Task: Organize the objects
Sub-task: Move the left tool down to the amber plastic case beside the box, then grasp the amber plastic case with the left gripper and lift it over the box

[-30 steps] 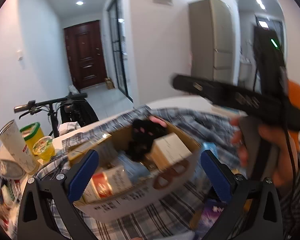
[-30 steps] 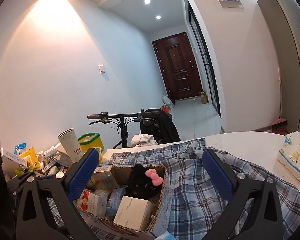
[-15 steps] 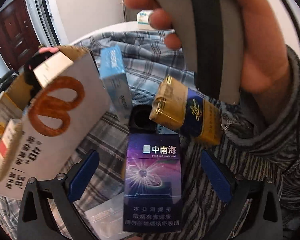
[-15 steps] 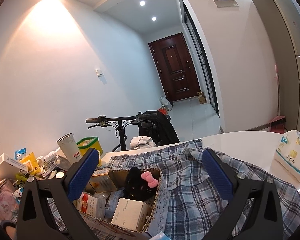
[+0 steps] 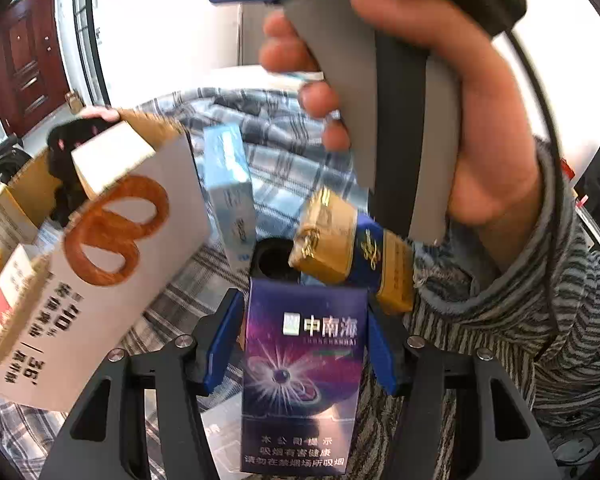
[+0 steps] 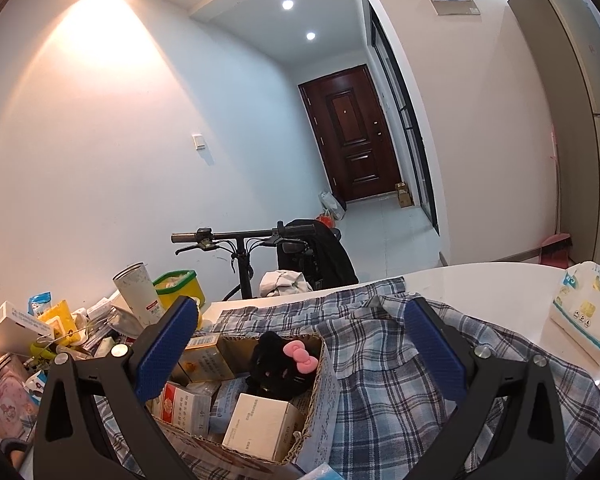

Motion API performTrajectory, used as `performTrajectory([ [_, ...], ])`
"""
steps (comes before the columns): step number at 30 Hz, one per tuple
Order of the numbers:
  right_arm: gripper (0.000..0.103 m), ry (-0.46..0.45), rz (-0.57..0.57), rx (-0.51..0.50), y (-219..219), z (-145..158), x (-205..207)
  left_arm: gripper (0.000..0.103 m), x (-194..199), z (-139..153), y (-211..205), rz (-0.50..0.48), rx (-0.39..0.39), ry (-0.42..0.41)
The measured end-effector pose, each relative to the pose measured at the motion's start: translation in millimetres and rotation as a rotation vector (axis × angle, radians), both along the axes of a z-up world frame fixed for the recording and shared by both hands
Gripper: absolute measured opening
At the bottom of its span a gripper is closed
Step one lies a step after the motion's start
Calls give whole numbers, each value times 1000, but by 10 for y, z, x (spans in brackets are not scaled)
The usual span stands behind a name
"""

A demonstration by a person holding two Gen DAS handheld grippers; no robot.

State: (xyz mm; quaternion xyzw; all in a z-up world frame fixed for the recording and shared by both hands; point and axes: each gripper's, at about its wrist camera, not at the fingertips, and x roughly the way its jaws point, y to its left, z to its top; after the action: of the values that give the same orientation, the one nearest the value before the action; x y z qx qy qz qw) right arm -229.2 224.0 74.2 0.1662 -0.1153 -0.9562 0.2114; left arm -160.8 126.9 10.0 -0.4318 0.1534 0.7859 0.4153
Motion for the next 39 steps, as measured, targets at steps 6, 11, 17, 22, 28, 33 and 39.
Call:
performTrajectory([
  [6,103,-6,-7,-6,29,-15,-8,60,-37,58,-82,4,23,-1],
  [11,103,-7,-3,5,4,-23,-8,60,10,48,7,10,19,-38],
  [17,103,-8,-3,5,1,-25,-12,60,94,54,-106,45,9,10],
  [22,103,-10,-2,4,-6,-34,-18,60,145,63,-120,49,11,13],
  [28,103,-12,2,9,-10,-35,-16,80,178,-62,-17,40,-63,7],
  [33,103,-13,4,11,-24,-35,-8,80,81,-209,61,53,-90,-31],
  [39,103,-11,6,15,-25,-30,-3,80,38,-276,45,71,-108,-61],
])
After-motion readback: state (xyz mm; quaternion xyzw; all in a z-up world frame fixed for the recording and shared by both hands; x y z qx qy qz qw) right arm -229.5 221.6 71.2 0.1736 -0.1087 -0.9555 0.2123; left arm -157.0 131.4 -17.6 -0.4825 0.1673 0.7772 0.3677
